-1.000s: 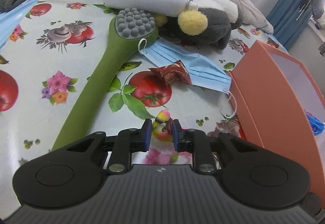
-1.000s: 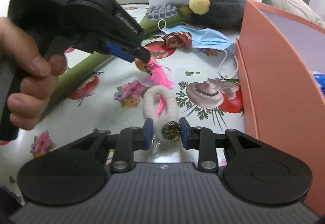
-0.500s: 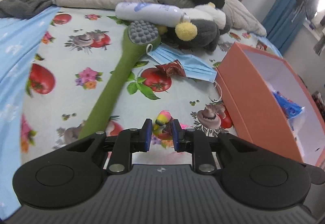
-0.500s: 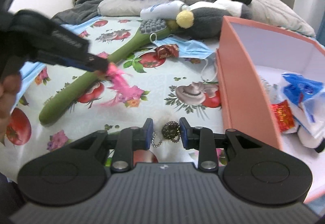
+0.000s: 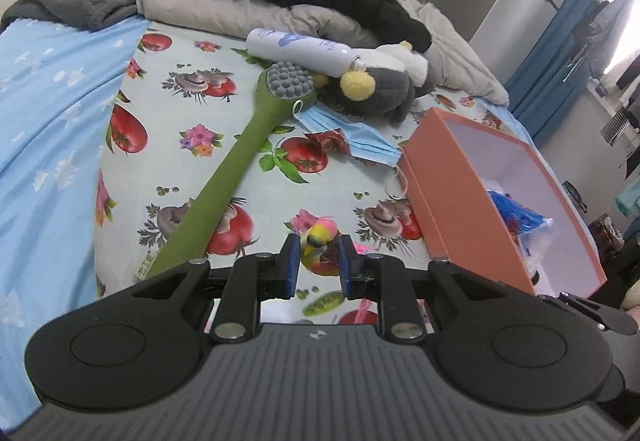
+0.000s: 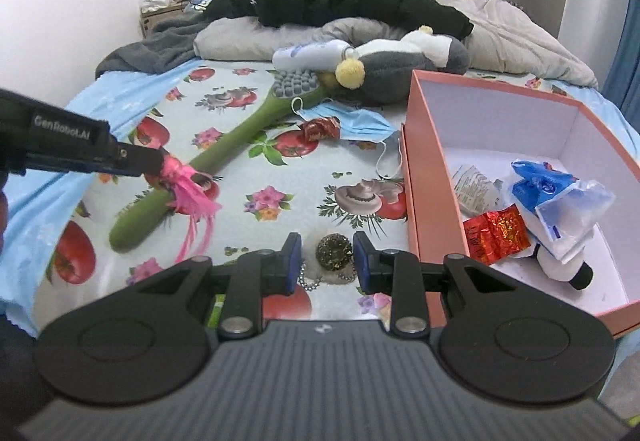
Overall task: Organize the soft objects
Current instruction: 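Carry the hair tie with the right tool while the left carries the feathered ball over the box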
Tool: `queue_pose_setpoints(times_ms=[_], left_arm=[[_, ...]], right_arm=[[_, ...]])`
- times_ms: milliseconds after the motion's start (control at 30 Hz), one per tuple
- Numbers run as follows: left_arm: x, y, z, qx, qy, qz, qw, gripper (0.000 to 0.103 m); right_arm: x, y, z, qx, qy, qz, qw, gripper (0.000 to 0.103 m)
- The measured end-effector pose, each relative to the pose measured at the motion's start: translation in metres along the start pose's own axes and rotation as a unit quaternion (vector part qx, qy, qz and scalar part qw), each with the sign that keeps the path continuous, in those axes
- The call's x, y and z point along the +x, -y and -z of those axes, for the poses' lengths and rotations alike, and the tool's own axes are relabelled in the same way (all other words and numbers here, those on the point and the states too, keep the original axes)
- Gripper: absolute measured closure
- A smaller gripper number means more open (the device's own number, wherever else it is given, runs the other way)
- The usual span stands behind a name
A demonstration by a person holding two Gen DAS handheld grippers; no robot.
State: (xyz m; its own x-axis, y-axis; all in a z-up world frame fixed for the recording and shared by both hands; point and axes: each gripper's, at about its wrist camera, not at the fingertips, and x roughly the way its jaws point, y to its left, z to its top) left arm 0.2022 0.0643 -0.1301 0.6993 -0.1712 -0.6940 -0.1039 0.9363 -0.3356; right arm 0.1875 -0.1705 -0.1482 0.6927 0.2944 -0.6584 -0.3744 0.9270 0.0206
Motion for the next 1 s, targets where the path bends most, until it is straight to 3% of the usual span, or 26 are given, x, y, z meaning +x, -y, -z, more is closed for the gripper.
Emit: queue_pose_setpoints(times_ms=[533, 833, 1000], left_arm=[[-0.072, 0.040, 0.009, 0.011, 0.048, 0.037, 0.9981, 0.080], [-0.072, 0.092, 0.004, 0.044, 0.052, 0.075, 0.9948, 0.082], [-0.054, 0.128, -0.004, 0.067, 0.038, 0.120, 0.9898, 0.083]], right_arm=[[-0.071, -0.004, -0.016, -0.006, 0.064, -0.005, 0.998, 0.072], [-0.105, 0.031, -0.021, 0.014, 0.088, 0.012, 0.996, 0.072], [-0.119, 0.058, -0.020, 0.033, 0.094, 0.034, 0.994, 0.072]])
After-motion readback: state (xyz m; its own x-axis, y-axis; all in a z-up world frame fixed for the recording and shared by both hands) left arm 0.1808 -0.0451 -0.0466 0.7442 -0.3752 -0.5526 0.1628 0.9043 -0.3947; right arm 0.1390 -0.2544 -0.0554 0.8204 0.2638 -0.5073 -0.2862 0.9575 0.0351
